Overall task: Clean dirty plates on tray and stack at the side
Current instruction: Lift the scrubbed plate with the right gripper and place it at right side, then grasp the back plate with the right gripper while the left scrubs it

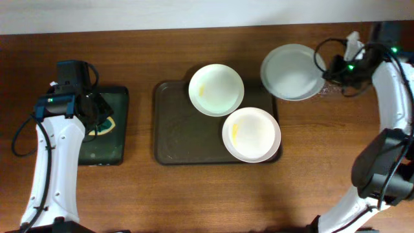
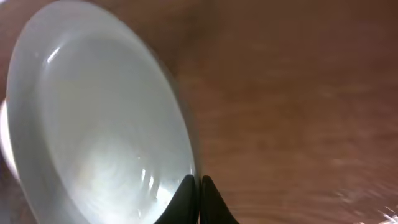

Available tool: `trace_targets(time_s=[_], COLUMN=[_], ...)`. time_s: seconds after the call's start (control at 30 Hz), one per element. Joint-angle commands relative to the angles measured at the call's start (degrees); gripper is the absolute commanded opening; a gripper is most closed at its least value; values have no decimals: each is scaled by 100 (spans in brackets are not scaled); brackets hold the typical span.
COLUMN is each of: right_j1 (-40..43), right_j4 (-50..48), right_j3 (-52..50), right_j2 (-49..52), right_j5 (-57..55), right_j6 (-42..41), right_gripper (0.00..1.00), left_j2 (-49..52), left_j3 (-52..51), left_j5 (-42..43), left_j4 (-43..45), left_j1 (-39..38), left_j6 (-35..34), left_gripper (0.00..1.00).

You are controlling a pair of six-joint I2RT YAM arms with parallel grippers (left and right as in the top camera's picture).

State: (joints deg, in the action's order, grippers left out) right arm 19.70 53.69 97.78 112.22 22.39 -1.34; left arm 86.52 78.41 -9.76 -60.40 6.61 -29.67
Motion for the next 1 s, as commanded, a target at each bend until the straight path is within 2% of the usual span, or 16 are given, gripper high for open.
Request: trace_targets(time_s=[0.0, 0.13, 0.17, 0.2, 0.23, 0.3, 0.4, 0.5, 0.57, 0.63, 0.73, 0.8, 0.87, 0.9, 0.93, 0.97], right_j1=[293, 330, 330, 328, 313, 96, -664, -1773, -2498, -3058, -3416, -3519, -3506, -3508, -3545, -3604], right_j4=[-662, -2015, -2118, -2103, -1947, -1207, -870, -1172, -1456, -1836, -2120, -2181, -2181, -2155, -2153, -2127], right_j3=[-715, -1690, -1690, -1639, -1497, -883, -525, -542, -542, -542, -542, -542, -542, -542, -542, -538], right_j2=[-94, 92, 186, 186, 184, 55, -22, 157, 468, 968, 1226, 1311, 1438, 1480, 1480, 1480], right_j5=[-501, -1174, -1178, -1130, -905, -389, 809, 568, -503, -1222, -1261, -1410, -1408, -1403, -1292, -1045], right_j6=[-214, -820, -817, -815, -743, -468, -446, -452, -859, -1412, -1416, -1419, -1419, -1419, -1416, -1414], right_gripper=[4, 4, 15, 42, 51, 83, 90, 92, 75, 75, 66, 47, 47, 25, 21, 4], left_j2=[4, 4, 4, 4, 4, 4, 4, 4, 4, 4, 4, 15, 15, 15, 15, 15], left_j3=[26, 26, 26, 26, 26, 26, 26, 26, 26, 24, -33, -81, -81, -81, -81, -81], left_j5=[87, 101, 101, 101, 101, 101, 179, 614, 612, 595, 595, 592, 595, 595, 595, 627], left_j4=[33, 31, 31, 31, 28, 33, 52, 216, 240, 243, 271, 289, 291, 291, 293, 317], left_j1=[20, 20, 20, 20, 20, 20, 20, -103, -275, -400, -428, -428, -428, -428, -428, -435], left_j6=[-31, -31, -31, -28, -28, -28, -24, 448, 448, 448, 448, 450, 450, 450, 448, 448], left_gripper=[0, 0, 0, 0, 0, 0, 0, 0, 0, 0, 0, 0, 0, 0, 0, 0])
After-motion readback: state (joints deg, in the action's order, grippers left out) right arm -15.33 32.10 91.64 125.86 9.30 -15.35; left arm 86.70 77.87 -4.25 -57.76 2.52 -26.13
